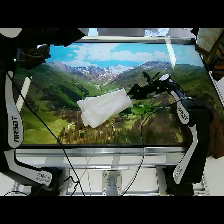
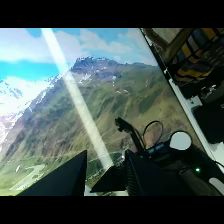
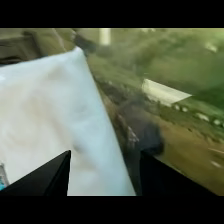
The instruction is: Fold the shirts.
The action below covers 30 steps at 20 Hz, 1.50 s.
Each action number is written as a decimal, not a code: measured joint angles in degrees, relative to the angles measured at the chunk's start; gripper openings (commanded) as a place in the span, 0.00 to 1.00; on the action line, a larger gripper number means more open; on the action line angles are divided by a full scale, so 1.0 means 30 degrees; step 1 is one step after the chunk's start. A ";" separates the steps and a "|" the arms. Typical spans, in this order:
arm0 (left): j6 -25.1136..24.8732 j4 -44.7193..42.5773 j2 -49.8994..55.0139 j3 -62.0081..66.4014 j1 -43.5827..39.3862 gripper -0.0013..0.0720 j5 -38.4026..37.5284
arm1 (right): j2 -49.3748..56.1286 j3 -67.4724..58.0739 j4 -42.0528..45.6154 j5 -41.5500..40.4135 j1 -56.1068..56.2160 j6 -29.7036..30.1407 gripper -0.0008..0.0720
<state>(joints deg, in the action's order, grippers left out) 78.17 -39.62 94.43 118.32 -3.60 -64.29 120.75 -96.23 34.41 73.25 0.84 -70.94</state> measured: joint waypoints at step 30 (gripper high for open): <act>-0.0175 0.4364 -0.0044 0.0000 0.0000 0.41 -0.0918 | -1.5300 0.0153 1.7937 0.9755 -0.7992 -0.3898 0.05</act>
<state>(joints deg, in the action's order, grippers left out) 77.65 -26.52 94.30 118.32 -3.60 -67.05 74.85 -95.77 88.23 102.52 -23.14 -82.63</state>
